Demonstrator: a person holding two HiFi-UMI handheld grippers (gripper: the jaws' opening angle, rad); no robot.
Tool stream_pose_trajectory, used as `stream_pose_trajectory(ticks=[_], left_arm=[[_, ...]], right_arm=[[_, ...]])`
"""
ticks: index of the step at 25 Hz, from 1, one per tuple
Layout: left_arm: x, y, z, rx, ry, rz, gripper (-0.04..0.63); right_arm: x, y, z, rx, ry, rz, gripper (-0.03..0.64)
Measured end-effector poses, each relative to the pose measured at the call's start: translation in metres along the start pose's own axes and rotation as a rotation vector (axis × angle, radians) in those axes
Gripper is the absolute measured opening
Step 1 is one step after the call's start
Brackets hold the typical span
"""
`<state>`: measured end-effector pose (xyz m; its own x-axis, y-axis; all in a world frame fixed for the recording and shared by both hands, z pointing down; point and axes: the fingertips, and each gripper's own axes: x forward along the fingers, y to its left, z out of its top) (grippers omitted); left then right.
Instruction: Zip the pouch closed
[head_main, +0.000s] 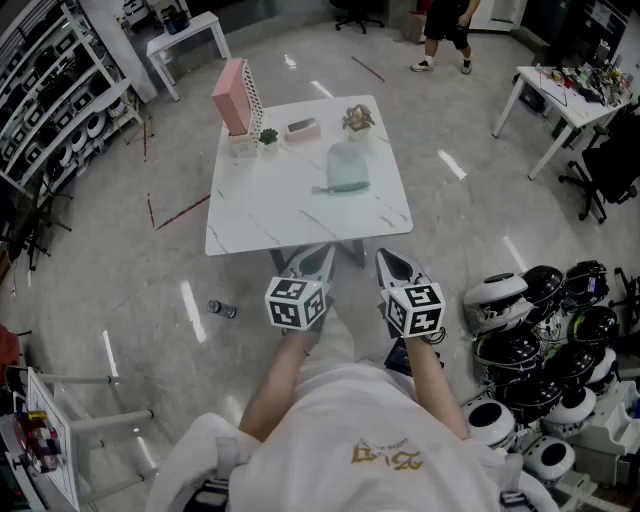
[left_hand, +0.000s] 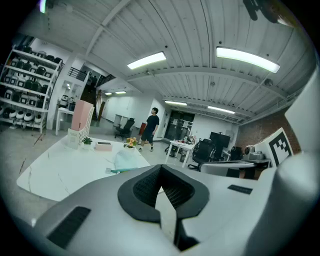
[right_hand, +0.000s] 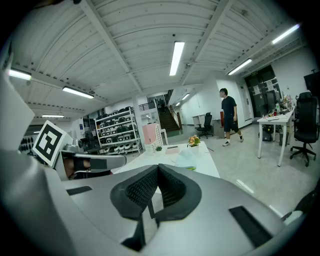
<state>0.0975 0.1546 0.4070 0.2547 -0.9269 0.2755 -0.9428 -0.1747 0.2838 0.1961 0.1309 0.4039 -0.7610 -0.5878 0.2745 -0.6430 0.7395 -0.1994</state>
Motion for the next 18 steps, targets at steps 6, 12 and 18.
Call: stream_pose_trajectory(ticks=[6,12,18], left_arm=[[0.0,-0.005,-0.002,0.001,0.001,-0.002,0.017],[-0.003,-0.006,-0.006,0.008,0.003,0.004,0.018],[-0.008,0.004,-0.012,-0.053,0.049,0.021,0.198]], right_arm=[[-0.005,-0.004,0.001,0.004,-0.01,-0.003,0.011],[-0.009,-0.005,-0.004,0.005,-0.01,-0.015,0.011],[-0.004,0.004,-0.005,0.046,0.012,0.022,0.138]])
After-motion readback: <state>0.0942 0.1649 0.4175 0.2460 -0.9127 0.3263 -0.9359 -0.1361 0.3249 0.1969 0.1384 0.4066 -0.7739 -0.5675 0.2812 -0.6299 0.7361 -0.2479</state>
